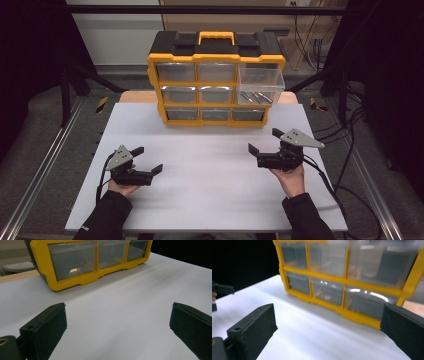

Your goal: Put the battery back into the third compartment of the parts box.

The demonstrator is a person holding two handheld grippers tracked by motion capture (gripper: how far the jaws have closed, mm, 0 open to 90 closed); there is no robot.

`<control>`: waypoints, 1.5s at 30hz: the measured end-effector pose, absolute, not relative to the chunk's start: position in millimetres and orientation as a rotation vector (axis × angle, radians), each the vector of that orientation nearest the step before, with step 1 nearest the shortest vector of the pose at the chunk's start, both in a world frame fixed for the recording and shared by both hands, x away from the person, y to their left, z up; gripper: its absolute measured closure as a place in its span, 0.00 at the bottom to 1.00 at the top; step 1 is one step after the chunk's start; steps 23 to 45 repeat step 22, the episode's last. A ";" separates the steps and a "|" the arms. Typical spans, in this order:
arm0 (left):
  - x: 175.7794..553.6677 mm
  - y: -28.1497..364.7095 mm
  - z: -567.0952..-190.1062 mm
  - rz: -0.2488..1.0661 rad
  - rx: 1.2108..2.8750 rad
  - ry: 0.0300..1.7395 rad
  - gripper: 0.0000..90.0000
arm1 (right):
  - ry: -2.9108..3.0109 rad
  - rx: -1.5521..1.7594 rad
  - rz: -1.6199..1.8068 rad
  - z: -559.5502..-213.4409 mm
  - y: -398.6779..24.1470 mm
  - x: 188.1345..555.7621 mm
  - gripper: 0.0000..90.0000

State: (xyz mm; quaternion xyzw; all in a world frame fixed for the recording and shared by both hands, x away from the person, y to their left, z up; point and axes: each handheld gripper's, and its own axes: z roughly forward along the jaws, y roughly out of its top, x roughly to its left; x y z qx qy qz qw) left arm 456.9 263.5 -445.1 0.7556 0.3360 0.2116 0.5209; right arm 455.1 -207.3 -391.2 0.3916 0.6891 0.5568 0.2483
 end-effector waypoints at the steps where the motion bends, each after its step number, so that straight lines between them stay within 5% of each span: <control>1: 457.0 263.3 -445.2 0.507 1.811 0.805 0.01 | 1.877 1.071 1.520 -397.0 -209.4 454.0 0.01; 18: 455.7 260.9 -447.5 0.507 1.818 0.797 0.01 | 1.880 1.062 1.548 -452.3 -239.1 438.5 0.01; 45: 455.6 260.9 -447.9 0.509 1.818 0.799 0.01 | 1.889 1.068 1.531 -454.8 -240.2 439.6 0.01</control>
